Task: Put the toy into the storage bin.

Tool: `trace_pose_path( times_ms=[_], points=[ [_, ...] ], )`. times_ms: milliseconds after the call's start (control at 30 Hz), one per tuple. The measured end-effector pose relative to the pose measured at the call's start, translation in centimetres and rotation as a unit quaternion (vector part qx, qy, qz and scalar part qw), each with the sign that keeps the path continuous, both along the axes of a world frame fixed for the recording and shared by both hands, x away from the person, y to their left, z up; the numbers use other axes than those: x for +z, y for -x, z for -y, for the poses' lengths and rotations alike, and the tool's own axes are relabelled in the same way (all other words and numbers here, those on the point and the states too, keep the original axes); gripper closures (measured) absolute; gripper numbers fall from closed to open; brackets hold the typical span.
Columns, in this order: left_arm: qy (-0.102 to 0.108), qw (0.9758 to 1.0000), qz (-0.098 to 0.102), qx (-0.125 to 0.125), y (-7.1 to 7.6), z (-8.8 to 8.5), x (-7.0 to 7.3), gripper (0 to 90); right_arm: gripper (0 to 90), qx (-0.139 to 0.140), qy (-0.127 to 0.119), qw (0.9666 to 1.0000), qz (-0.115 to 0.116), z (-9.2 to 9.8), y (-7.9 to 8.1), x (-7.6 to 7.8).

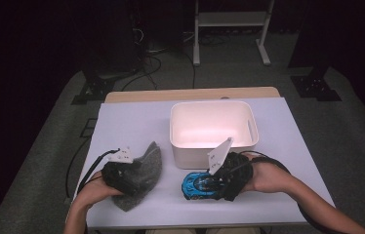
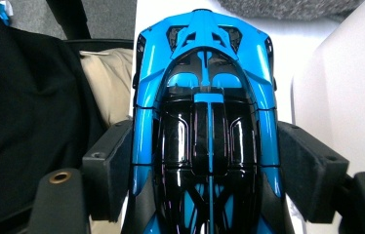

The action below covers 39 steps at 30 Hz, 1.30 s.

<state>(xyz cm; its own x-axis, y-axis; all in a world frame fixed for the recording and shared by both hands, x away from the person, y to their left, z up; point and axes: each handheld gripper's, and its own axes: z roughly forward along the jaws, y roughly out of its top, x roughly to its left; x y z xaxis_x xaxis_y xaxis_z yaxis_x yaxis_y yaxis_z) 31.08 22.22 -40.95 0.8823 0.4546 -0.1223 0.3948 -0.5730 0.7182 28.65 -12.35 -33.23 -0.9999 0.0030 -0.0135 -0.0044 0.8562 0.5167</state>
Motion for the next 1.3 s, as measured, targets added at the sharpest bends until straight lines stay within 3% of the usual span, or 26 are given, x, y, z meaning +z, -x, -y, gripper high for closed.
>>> trace_pose_path(
  times_ms=[233,467,733,1300],
  points=[
    [0.001,1.0,-0.002,0.002,-0.1,-0.1,-0.1,8.3,27.0,0.001,-0.002,0.9999,0.014,0.0,0.0,2.0],
    [0.007,1.0,-0.005,0.003,-0.1,-0.1,-0.2,8.3,27.0,-0.006,-0.016,0.9995,0.025,0.8,-0.5,5.4],
    [0.01,0.9999,-0.007,0.004,-0.2,-0.2,-0.2,8.3,27.0,-0.01,-0.017,0.9992,0.034,0.9,-1.6,8.3],
    [0.014,0.9998,-0.01,0.002,-0.7,-0.3,-0.5,8.3,27.0,-0.024,-0.008,0.9992,0.031,1.0,-5.6,10.4]
  ],
)
